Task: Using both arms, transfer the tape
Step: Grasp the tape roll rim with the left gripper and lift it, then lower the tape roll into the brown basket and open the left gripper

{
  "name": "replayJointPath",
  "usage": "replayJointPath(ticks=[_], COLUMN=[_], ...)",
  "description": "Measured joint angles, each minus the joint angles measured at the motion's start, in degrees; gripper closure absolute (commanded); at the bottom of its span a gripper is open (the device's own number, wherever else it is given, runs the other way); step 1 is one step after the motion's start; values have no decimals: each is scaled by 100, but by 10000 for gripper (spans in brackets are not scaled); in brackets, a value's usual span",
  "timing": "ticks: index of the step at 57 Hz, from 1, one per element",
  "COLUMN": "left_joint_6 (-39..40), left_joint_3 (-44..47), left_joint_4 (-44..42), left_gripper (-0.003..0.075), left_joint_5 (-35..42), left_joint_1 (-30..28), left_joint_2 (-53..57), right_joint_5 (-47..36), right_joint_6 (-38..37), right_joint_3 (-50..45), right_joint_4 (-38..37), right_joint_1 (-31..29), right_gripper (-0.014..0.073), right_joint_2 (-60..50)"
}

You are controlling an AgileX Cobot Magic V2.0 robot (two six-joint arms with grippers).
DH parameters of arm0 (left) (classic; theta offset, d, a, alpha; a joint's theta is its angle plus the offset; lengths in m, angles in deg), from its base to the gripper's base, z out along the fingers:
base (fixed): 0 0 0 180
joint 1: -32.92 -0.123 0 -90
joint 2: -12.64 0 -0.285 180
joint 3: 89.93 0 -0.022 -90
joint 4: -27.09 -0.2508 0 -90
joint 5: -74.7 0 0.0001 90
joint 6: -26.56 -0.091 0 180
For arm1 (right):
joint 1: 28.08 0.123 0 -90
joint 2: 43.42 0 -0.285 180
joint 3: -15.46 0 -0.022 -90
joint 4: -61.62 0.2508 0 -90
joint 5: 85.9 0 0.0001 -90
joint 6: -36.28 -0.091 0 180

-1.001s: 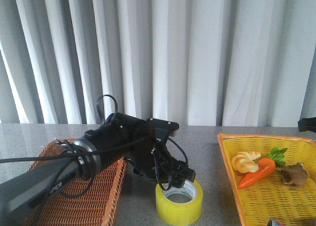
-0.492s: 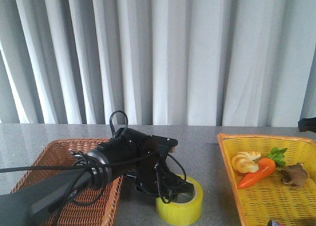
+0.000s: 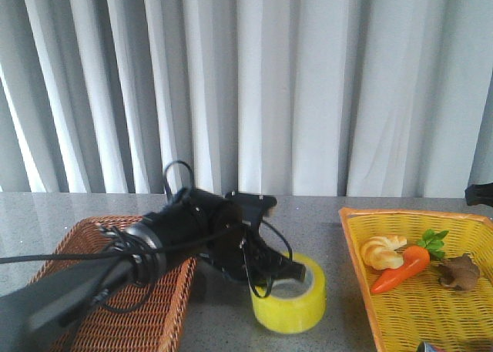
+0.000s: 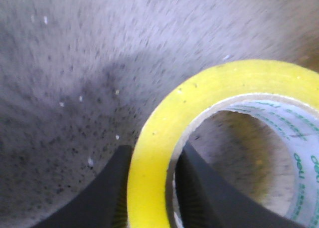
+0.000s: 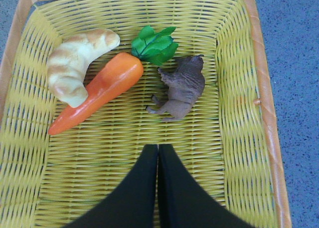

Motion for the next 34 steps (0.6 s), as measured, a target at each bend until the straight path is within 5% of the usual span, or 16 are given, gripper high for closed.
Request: replayJointPath(ticks=[23,34], left_joint_6=[-278,-286], left_joint_3=[0,0], left_joint_4=[-812,-873], left_gripper=[726,726], left_joint_5=[-2,-432], left_joint_1=[-29,-535], left_joint_2=[1487,1979], right_joint_5=[0,0], right_joint_6=[0,0], right_joint_3=[0,0], right_joint_4=[0,0], right_joint_1=[0,0], right_gripper=[601,601], right_joint_2=[0,0])
